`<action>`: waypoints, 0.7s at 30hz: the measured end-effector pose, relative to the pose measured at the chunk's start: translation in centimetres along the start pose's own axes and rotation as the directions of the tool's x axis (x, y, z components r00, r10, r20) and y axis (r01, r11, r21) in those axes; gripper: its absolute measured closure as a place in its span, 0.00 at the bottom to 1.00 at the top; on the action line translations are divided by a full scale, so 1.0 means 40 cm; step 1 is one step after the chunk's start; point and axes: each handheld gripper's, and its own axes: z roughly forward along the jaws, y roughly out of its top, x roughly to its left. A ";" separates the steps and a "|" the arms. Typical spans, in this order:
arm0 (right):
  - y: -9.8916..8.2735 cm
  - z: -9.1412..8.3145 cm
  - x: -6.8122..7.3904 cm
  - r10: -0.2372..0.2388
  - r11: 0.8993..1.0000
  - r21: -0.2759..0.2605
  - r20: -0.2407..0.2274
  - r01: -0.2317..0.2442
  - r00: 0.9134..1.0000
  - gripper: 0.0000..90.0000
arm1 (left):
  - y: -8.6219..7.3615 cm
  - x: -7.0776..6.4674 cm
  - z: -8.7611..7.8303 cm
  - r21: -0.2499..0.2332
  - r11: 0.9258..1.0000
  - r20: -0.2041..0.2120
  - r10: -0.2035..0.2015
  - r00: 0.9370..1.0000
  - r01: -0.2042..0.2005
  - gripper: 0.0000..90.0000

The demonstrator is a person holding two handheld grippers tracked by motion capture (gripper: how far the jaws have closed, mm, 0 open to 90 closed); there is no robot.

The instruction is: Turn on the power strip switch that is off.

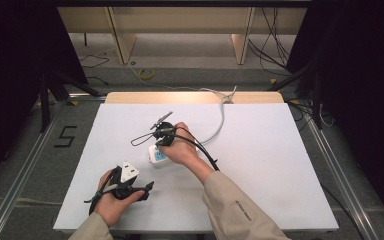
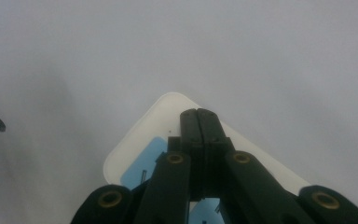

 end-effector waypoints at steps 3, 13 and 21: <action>0.004 0.000 0.000 0.004 1.000 -0.001 0.001 -0.004 1.000 1.00 | 0.000 0.000 0.000 0.000 1.000 0.000 0.000 1.000 0.000 0.24; 0.008 0.008 -0.001 0.002 1.000 0.003 0.005 -0.002 1.000 1.00 | 0.000 0.000 -0.001 0.001 1.000 0.001 0.001 1.000 -0.001 0.24; 0.009 0.012 -0.005 0.002 1.000 0.003 0.006 -0.002 1.000 1.00 | 0.000 0.000 -0.001 0.002 1.000 0.001 0.002 1.000 -0.002 0.24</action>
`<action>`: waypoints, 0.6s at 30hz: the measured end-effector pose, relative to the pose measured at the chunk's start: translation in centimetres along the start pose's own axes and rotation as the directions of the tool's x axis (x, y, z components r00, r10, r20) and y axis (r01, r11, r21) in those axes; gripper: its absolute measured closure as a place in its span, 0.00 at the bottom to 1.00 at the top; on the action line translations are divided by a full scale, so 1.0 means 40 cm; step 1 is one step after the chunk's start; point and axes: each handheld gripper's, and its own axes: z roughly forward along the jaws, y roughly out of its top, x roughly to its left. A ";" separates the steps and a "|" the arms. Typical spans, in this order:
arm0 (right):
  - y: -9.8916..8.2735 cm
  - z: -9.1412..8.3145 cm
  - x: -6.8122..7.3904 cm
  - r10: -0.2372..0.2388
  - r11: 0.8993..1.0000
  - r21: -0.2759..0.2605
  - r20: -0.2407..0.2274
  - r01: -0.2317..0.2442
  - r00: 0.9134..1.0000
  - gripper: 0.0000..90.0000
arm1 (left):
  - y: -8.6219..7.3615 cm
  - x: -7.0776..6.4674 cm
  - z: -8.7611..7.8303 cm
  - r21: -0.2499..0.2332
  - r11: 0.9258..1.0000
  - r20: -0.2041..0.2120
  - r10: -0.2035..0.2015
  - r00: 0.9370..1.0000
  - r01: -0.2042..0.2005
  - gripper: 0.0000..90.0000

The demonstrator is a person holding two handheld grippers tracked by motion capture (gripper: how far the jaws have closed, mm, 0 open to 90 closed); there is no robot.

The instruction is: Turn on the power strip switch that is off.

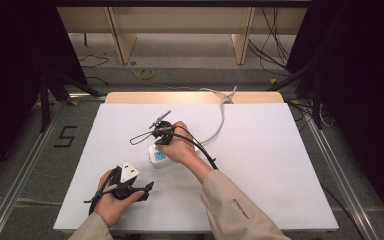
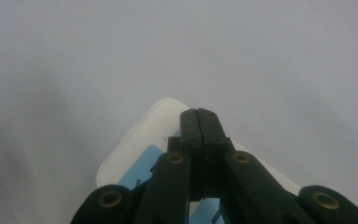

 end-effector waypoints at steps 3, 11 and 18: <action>0.000 0.002 -0.001 0.009 1.000 0.005 0.001 -0.009 1.000 1.00 | 0.000 0.000 0.000 0.000 1.000 0.000 0.000 1.000 0.000 0.24; 0.004 0.005 -0.002 0.004 1.000 0.008 0.005 -0.004 1.000 1.00 | 0.000 0.000 0.000 0.001 1.000 0.000 0.001 1.000 -0.001 0.24; 0.004 0.013 -0.002 0.005 1.000 0.008 0.005 -0.005 1.000 1.00 | 0.000 0.000 0.000 -0.002 1.000 0.001 -0.002 1.000 0.002 0.24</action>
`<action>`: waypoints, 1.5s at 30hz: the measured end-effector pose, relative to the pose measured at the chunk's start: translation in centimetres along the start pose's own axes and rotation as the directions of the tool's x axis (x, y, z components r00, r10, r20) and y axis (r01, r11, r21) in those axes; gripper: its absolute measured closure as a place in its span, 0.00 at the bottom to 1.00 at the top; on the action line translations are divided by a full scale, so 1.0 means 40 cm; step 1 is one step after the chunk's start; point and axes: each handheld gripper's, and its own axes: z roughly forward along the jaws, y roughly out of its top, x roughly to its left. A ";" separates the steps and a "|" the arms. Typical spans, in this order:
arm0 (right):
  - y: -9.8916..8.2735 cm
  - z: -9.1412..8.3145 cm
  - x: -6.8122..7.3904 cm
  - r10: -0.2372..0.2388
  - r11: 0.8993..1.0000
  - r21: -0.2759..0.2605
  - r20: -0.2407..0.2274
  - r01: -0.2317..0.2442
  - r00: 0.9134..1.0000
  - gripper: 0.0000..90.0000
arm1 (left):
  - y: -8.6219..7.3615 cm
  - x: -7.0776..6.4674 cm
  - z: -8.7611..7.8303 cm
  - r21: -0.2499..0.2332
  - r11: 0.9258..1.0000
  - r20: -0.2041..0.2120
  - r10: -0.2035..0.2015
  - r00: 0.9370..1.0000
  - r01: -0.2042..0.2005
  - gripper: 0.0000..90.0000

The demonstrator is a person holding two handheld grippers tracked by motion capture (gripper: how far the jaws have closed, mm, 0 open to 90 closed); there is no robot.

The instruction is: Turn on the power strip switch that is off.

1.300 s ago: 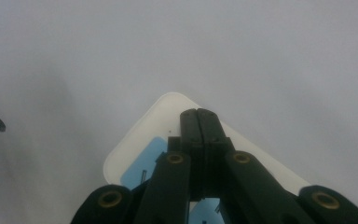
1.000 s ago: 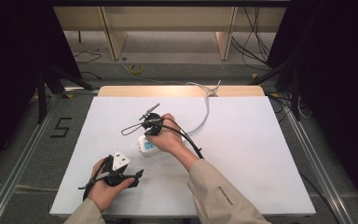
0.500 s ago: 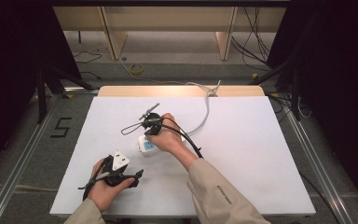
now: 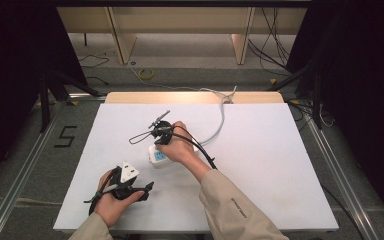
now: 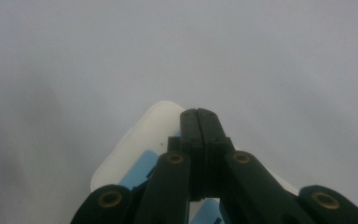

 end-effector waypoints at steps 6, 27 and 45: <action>0.001 0.003 0.007 0.002 1.000 -0.003 -0.005 -0.002 1.000 1.00 | 0.000 0.000 0.000 0.000 1.000 0.000 0.000 1.000 0.000 0.24; 0.003 0.009 0.011 -0.001 1.000 0.013 -0.001 0.001 1.000 1.00 | 0.000 -0.001 0.000 0.000 1.000 0.000 -0.003 1.000 0.003 0.24; 0.001 0.011 0.011 0.008 1.000 0.012 0.004 -0.008 1.000 1.00 | -0.001 -0.001 0.000 0.002 1.000 -0.001 -0.003 1.000 0.003 0.24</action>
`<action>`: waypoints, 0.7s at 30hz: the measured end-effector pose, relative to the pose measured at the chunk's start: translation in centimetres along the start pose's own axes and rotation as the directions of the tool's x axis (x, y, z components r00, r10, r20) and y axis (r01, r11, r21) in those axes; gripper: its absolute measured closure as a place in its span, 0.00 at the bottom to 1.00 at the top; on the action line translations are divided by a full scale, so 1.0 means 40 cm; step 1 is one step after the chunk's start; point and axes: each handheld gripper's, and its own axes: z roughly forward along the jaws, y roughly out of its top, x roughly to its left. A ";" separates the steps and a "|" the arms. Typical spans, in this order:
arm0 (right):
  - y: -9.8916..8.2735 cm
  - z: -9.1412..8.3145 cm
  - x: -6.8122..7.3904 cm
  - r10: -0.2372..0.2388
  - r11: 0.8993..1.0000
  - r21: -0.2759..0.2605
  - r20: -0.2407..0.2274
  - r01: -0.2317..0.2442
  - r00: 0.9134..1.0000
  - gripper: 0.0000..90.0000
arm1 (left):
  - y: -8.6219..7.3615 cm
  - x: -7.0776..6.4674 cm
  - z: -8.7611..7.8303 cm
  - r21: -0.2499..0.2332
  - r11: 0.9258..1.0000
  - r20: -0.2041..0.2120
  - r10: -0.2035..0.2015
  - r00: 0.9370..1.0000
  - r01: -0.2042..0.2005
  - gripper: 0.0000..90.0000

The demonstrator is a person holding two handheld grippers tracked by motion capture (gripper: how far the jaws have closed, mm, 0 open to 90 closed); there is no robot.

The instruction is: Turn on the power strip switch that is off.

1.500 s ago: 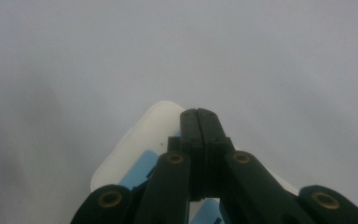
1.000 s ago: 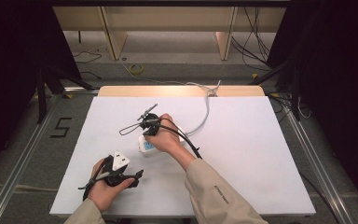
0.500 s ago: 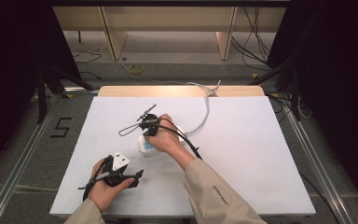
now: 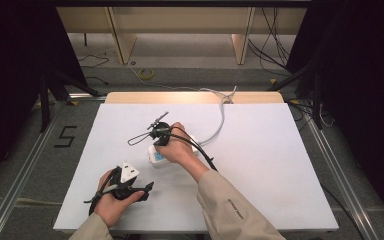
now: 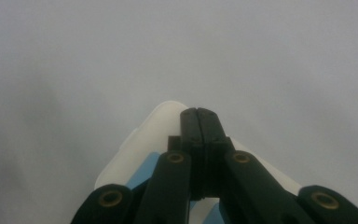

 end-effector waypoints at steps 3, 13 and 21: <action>0.000 0.000 0.002 0.002 1.000 0.004 0.002 -0.002 1.000 1.00 | 0.000 0.001 0.000 0.003 1.000 0.000 0.005 1.000 -0.005 0.24; -0.004 0.000 0.005 0.002 1.000 -0.003 0.013 -0.002 1.000 1.00 | -0.001 0.001 0.000 0.000 1.000 -0.002 -0.003 1.000 0.003 0.24; -0.023 -0.041 -0.018 0.025 0.997 -0.067 -0.005 -0.025 1.000 0.91 | -0.003 0.003 0.001 0.005 1.000 -0.002 -0.004 1.000 0.004 0.24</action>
